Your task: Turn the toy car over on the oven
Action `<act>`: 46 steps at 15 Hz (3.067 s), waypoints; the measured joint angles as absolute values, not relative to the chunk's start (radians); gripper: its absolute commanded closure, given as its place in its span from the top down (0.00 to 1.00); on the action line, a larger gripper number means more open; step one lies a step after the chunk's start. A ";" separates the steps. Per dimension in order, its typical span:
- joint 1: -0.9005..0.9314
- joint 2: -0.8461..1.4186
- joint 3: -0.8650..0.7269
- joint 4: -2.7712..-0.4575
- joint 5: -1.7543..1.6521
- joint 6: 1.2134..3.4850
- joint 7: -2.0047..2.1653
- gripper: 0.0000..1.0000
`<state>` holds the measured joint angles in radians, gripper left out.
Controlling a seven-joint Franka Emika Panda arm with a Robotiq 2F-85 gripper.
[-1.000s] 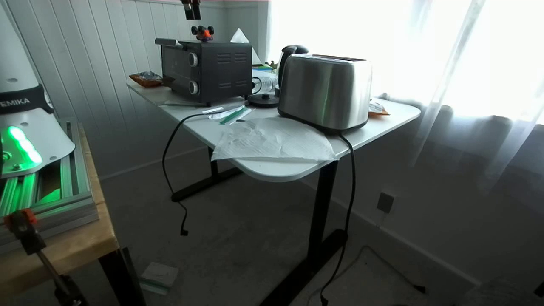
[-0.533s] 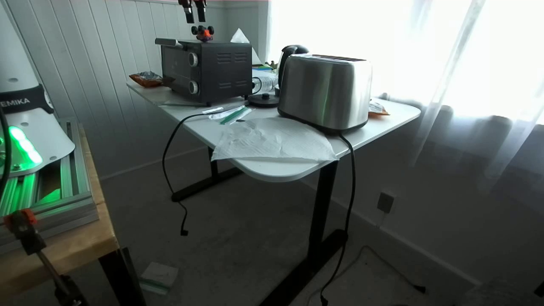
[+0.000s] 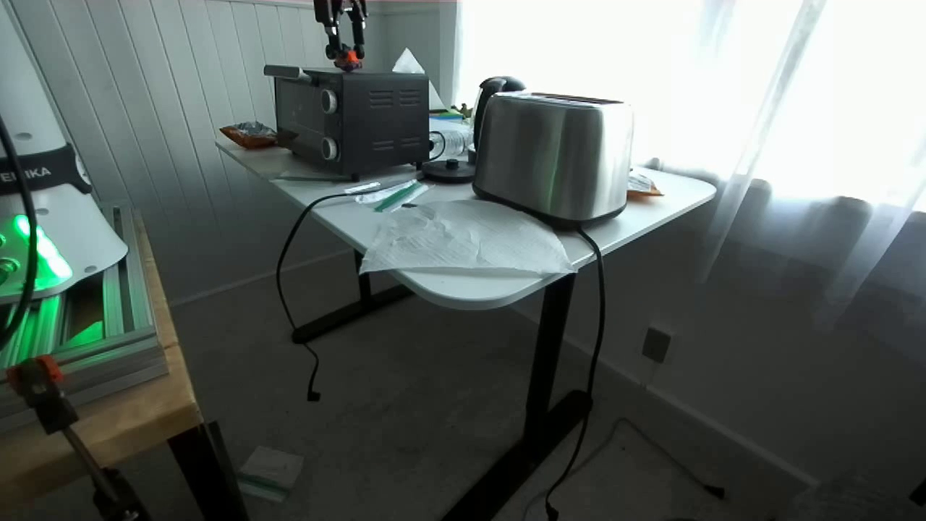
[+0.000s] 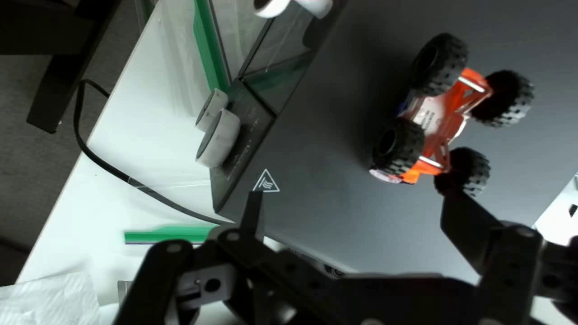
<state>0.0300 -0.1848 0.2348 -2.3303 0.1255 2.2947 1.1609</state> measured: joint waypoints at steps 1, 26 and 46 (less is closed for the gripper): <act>0.030 -0.171 0.233 -2.323 0.131 2.304 1.173 1.00; 0.081 -0.013 0.184 -2.231 0.299 2.402 1.115 0.24; 0.088 -0.088 0.179 -2.244 0.291 2.408 1.087 0.96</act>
